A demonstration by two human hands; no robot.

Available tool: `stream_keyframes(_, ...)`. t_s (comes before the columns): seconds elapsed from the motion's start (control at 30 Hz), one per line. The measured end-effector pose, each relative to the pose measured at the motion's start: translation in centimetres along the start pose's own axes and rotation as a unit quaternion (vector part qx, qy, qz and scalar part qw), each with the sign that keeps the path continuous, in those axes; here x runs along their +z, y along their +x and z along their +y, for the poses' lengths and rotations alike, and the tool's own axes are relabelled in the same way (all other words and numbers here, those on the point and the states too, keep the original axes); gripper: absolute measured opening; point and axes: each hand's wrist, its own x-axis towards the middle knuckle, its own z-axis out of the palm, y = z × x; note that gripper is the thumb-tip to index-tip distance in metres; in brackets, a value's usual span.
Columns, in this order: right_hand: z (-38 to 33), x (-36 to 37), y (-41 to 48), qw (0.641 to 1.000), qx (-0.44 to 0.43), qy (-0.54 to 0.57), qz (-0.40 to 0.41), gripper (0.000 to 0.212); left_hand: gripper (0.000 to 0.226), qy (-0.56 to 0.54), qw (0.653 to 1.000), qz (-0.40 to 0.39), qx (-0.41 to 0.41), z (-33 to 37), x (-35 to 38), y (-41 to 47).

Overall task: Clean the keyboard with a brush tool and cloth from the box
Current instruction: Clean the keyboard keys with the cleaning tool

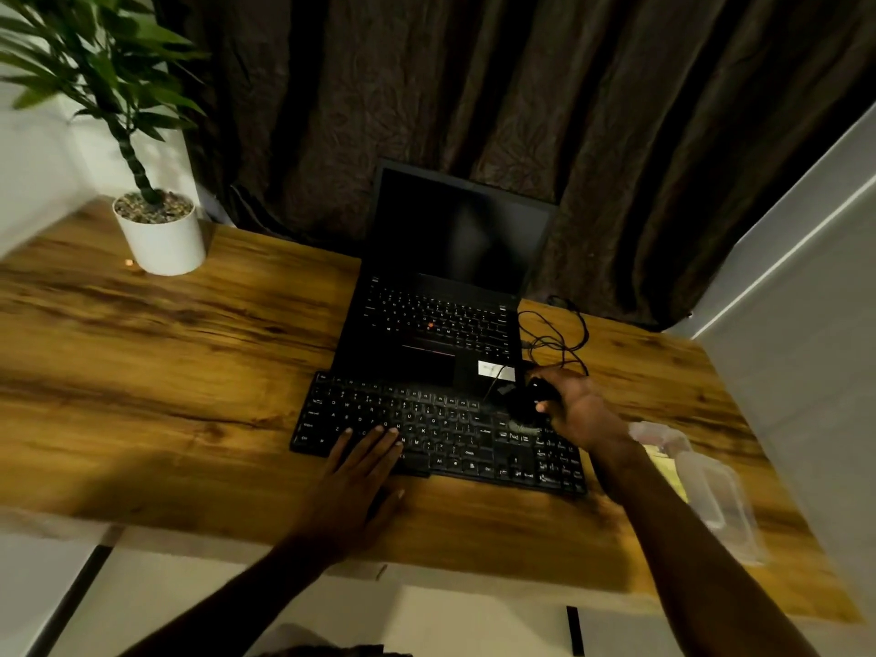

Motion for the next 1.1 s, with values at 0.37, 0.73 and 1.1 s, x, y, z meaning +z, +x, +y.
stream_keyframes(0.37, -0.5, 0.1, 0.1, 0.998, 0.0, 0.067, 0.019, 0.046, 0.06, 0.0, 1.0, 0.003, -0.001, -0.1, -0.1, 0.0)
stream_keyframes(0.73, -2.4, 0.6, -0.4, 0.997, -0.013, 0.066, 0.036, 0.046, 0.06, 0.006, 1.0, 0.016, 0.0, -0.2, 0.4, 0.0)
stream_keyframes(1.1, 0.0, 0.6, -1.0, 0.996, 0.009, 0.079, 0.046, 0.049, 0.061, 0.016, 1.0, 0.013, 0.004, -0.3, 0.3, 0.0)
